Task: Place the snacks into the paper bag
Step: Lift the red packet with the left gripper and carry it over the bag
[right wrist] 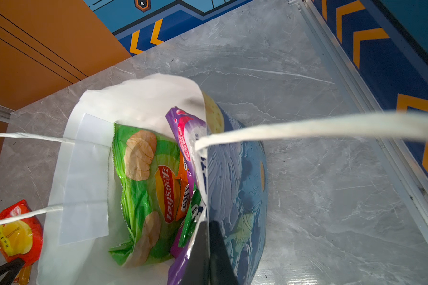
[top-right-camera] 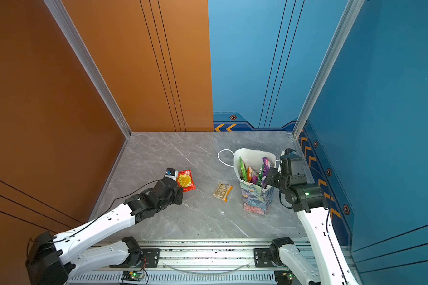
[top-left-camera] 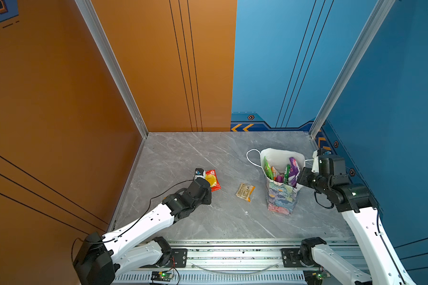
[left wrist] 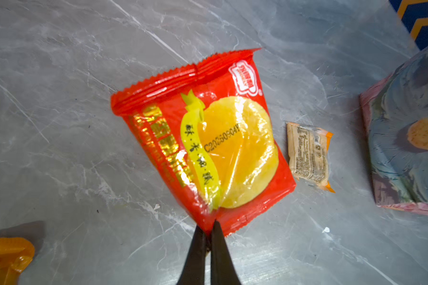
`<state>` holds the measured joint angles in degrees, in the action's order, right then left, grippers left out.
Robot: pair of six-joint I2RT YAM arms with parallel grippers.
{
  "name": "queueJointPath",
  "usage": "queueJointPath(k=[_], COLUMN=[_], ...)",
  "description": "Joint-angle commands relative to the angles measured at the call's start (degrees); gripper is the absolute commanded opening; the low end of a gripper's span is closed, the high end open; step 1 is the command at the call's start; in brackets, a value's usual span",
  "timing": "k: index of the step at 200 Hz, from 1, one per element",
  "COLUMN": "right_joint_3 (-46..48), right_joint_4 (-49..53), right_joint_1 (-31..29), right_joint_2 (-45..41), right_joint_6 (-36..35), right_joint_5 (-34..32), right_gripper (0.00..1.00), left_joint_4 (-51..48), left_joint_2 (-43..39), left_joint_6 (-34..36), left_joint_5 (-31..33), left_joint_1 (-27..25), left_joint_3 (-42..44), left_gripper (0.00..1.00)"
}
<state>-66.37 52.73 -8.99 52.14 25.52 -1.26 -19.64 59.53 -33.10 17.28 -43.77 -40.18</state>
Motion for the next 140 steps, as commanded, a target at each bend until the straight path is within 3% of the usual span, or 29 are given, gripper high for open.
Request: queueJointPath(k=[1, 44, 68, 140], right_joint_3=[-2.14, -2.24, -2.1, -1.4], right_joint_4=[-1.07, -1.05, -1.07, -1.15], right_joint_1=[-0.23, -0.25, -0.26, -0.32], right_joint_2=[0.25, 0.07, 0.34, -0.54], right_joint_6=[0.41, 0.32, 0.32, 0.32], right_joint_5=[1.69, 1.17, 1.28, 1.17], right_gripper=[0.0, 0.0, 0.0, 0.0], left_joint_4=[1.69, 1.29, -3.02, -8.8], left_joint_2=[-1.86, -3.51, -1.97, 5.29], left_joint_6=[2.57, 4.22, 3.19, 11.73], left_joint_5=[1.97, 2.6, 1.05, 6.32], left_joint_1=[0.26, -0.5, -1.27, -13.64], left_joint_3=[-0.04, -1.71, -8.05, -31.54], left_gripper=[0.0, 0.0, 0.0, 0.0])
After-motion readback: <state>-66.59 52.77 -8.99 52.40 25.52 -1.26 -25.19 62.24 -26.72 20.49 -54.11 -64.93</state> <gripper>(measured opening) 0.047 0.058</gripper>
